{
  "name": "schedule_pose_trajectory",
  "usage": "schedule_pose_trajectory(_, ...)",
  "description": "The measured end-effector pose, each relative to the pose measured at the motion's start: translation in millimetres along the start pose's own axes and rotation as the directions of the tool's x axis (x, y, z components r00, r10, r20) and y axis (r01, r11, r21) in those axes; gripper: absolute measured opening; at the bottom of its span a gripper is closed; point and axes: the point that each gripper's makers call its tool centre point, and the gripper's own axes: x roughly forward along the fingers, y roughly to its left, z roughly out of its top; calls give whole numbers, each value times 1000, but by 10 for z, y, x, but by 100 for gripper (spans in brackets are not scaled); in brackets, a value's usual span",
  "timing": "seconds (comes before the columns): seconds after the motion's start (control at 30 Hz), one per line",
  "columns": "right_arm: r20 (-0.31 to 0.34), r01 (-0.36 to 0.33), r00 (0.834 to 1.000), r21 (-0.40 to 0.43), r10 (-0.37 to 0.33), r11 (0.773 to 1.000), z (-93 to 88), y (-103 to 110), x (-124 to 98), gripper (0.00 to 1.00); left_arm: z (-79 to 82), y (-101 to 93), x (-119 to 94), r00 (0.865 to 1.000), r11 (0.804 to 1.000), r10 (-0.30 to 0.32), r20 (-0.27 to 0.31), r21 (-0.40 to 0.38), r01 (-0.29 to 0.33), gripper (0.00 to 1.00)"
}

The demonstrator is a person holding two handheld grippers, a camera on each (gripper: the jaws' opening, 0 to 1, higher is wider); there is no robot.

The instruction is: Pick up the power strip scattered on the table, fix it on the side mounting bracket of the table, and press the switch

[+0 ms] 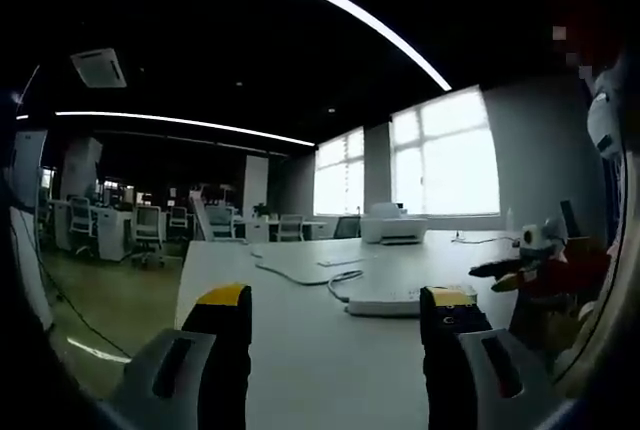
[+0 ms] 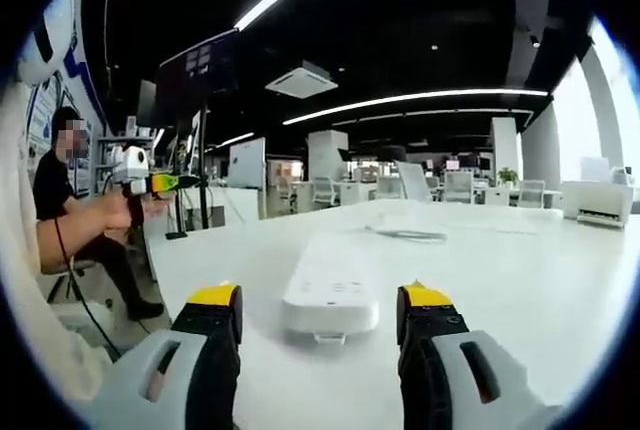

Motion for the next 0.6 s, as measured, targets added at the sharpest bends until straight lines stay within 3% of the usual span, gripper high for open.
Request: schedule_pose_trajectory(0.6,-7,1,1000,-1,-1,1000,-27,-4,170,59,-23,-6,12,1000,1000,-6,2,-14,6,72)
